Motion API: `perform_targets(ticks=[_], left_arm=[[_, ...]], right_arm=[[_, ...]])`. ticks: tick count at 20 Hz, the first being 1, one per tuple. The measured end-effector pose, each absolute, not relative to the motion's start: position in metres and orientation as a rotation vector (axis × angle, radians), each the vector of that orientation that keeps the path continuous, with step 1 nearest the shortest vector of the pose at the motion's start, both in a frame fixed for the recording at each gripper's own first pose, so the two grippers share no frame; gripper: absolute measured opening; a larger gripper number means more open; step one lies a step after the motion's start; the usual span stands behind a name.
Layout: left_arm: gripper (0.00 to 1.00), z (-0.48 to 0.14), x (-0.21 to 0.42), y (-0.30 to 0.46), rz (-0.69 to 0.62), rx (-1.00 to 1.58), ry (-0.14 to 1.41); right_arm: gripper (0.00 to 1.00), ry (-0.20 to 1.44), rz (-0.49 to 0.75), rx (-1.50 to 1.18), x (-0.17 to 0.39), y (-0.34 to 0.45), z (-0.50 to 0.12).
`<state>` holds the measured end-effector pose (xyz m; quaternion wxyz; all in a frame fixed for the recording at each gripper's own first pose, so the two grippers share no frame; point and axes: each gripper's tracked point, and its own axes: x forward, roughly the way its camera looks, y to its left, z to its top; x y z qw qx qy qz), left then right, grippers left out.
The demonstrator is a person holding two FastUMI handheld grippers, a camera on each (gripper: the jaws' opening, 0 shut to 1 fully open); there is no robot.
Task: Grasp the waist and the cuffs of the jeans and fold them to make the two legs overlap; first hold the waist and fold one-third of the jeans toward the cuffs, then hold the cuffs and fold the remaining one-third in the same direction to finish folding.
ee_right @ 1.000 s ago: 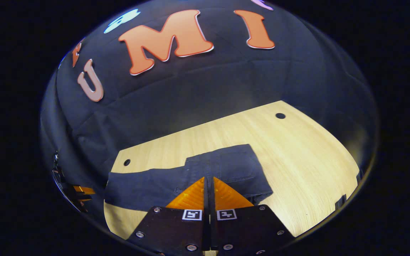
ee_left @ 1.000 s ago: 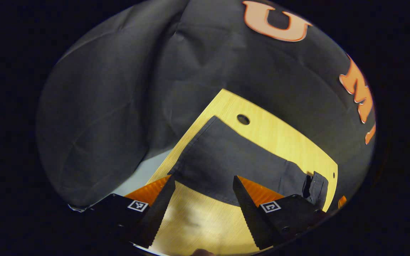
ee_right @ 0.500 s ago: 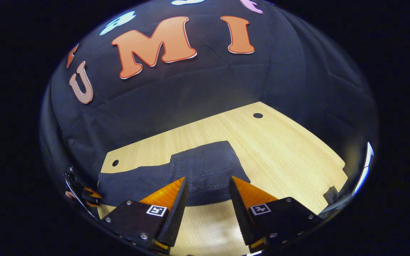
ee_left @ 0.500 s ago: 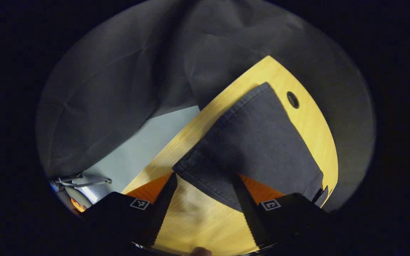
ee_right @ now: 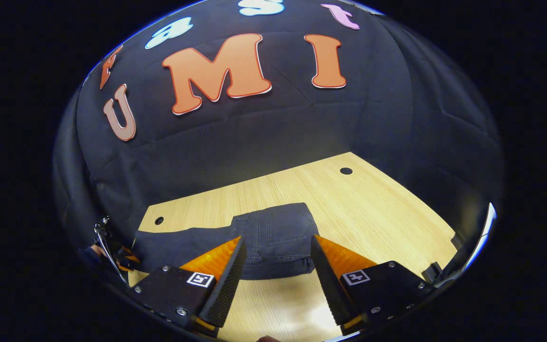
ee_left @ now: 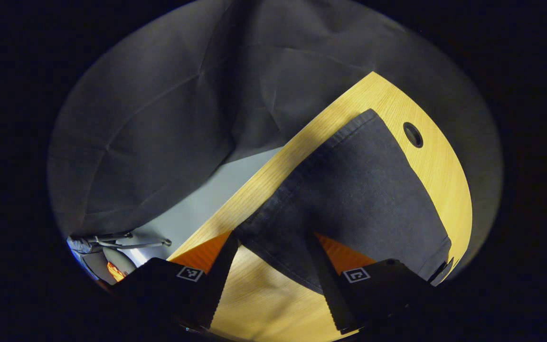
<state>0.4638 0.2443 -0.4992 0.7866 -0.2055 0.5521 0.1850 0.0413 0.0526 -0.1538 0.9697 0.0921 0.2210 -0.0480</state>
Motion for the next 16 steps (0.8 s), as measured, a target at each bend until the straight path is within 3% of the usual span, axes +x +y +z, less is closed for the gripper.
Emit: perform_targets(ticks=[3,4,5,16], left_arm=[[0.12,-0.501,0.478,0.23,0.312,-0.42,1.099],[0.12,-0.497,0.472,0.231,0.297,-0.412,1.076],[0.05,-0.501,0.468,0.227,0.284,-0.408,1.088],[0.04,-0.379,0.442,0.222,0.134,-0.336,0.76]], right_arm=[[0.83,0.438,-0.088,0.186,0.043,0.042,-0.153],[0.83,0.437,-0.082,0.191,0.042,0.035,-0.153],[0.83,0.436,-0.077,0.197,0.042,0.032,-0.152],[0.85,0.431,-0.01,0.202,0.06,0.01,-0.145]])
